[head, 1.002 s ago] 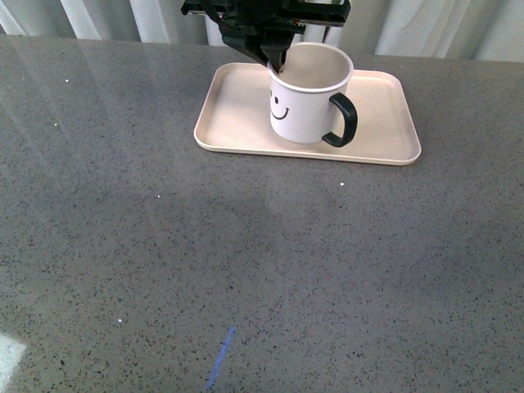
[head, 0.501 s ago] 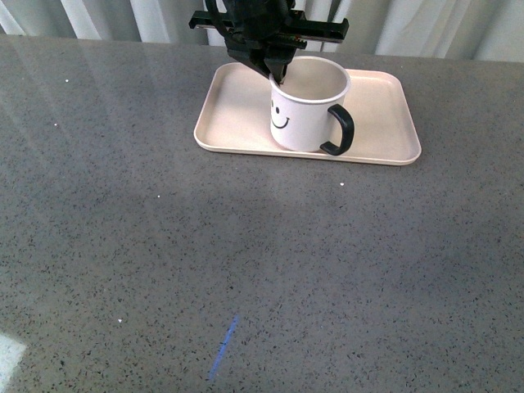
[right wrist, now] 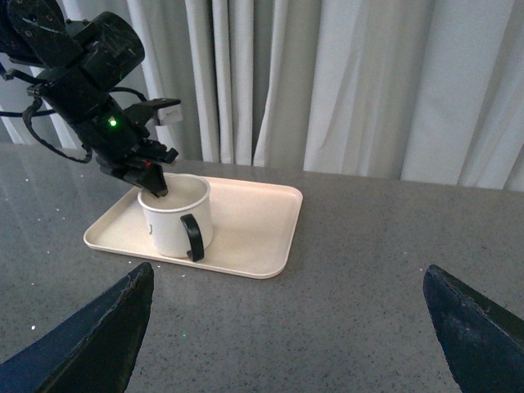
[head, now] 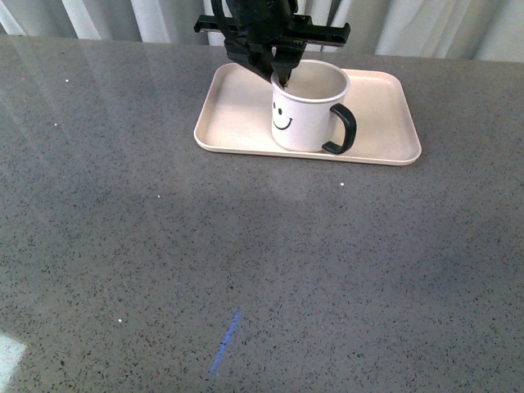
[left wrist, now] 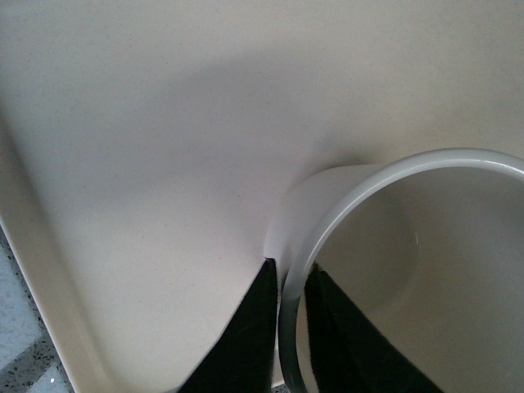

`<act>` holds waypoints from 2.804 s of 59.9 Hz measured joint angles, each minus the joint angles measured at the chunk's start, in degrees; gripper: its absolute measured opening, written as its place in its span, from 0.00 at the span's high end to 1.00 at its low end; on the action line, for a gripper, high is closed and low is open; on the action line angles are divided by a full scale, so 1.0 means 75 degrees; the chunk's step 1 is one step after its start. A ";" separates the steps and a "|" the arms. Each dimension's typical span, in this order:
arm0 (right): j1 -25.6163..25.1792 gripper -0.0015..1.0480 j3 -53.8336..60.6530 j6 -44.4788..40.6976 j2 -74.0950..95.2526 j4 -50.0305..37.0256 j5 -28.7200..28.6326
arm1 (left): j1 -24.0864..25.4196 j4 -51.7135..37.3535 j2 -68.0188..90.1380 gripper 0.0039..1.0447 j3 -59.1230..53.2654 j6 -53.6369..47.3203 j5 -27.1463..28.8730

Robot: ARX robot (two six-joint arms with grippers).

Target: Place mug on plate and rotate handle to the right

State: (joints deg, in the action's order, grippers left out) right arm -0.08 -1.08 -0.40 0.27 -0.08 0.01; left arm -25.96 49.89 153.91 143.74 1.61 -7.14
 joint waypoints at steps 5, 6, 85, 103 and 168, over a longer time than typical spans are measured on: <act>0.0003 0.09 0.0000 0.0000 0.0000 0.0000 -0.0003 | -0.0012 0.0052 0.0035 0.73 0.0093 -0.0006 -0.0020; 0.0003 0.09 0.0000 0.0000 0.0000 0.0000 -0.0003 | -0.0015 0.0064 0.0050 0.69 0.0122 -0.0009 -0.0026; 0.0003 0.09 0.0000 0.0000 0.0000 0.0000 -0.0003 | 0.2078 -1.3105 -0.9547 0.90 -1.4697 -0.0128 0.2343; 0.0003 0.09 0.0000 0.0000 0.0000 0.0000 0.0000 | 0.2573 -1.3508 -1.1173 0.99 -1.6705 -0.0149 0.1804; 0.0003 0.09 0.0000 0.0000 0.0000 0.0000 0.0000 | 0.3433 -1.0593 -1.6521 0.99 -1.9062 -0.0163 0.0953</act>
State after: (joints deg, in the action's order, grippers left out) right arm -0.05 -1.08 -0.40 0.27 -0.08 0.01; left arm -0.21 -29.56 30.00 0.78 0.38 0.01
